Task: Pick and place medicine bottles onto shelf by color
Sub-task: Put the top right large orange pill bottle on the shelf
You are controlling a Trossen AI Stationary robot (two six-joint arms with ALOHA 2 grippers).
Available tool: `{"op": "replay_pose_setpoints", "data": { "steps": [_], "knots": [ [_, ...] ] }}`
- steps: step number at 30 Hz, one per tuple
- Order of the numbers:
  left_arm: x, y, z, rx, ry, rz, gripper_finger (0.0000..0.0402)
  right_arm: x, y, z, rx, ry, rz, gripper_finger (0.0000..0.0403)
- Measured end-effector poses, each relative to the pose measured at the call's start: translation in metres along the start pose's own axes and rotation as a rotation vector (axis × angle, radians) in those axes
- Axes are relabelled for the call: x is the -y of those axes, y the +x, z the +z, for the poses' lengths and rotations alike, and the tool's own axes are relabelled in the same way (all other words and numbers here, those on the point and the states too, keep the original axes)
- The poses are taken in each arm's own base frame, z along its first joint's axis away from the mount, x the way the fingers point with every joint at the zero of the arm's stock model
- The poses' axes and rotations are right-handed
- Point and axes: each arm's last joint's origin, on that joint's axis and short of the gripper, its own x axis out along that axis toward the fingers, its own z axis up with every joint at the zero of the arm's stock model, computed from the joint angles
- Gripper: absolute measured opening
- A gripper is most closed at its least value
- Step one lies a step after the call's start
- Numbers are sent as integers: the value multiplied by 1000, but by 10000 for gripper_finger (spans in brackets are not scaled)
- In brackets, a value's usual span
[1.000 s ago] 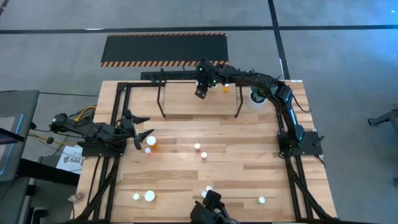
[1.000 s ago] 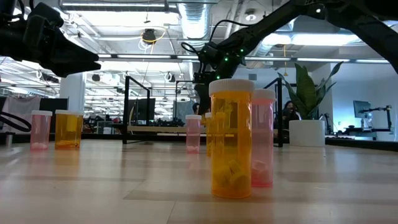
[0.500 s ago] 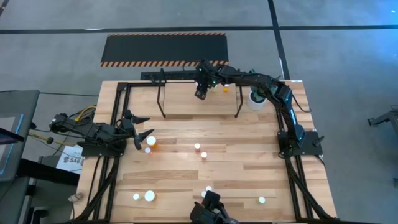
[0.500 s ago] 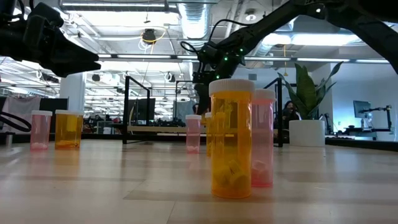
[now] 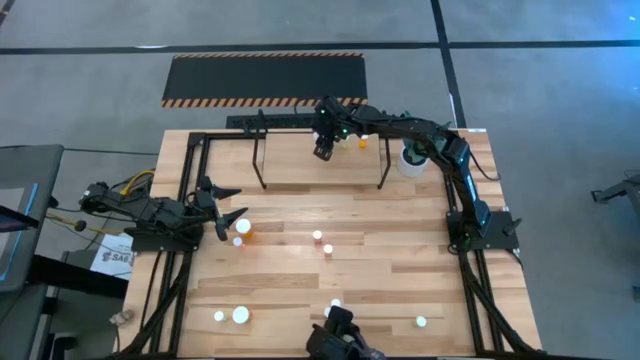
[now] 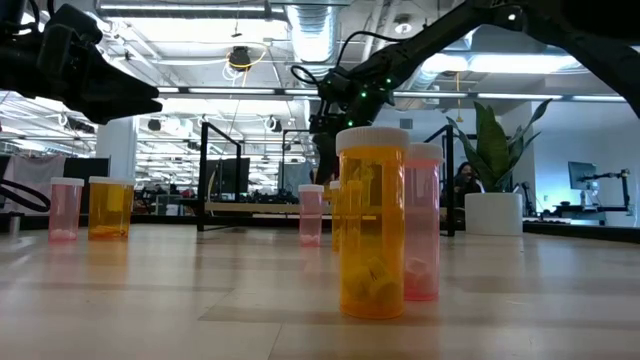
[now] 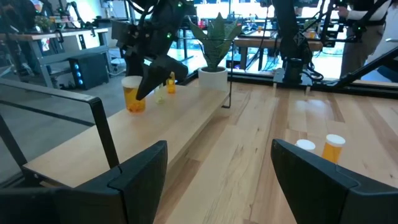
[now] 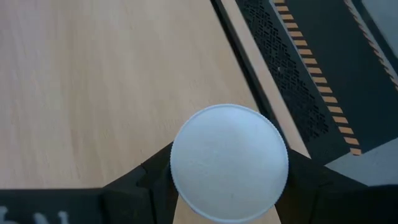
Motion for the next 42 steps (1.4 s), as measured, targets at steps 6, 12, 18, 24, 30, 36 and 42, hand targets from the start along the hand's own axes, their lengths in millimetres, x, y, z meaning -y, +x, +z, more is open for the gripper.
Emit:
{"op": "replay_pose_setpoints", "data": {
  "steps": [6, 12, 18, 24, 30, 36, 42],
  "knots": [
    [0, 0, 0, 0, 0, 0, 273, -1, 10, -11, 6, 27, 3, 224],
    [0, 0, 0, 0, 0, -1, 273, -1, 11, -10, 21, 30, 0, 224],
    [0, 0, 0, 0, 0, 0, 273, 5, 11, -11, 26, 40, -10, 224],
    [0, 0, 0, 0, 0, -1, 273, 5, 11, -11, 25, 62, -12, 224],
    [0, 0, 0, 0, 0, -1, 273, 5, 11, -12, 21, 66, -9, 224],
    [0, 0, 0, 1, 0, -1, 273, 4, 11, -13, 11, 67, -5, 233],
    [0, 0, 0, 0, 0, -1, 273, 5, 12, -15, -10, 70, -2, 247]
  ]
}}
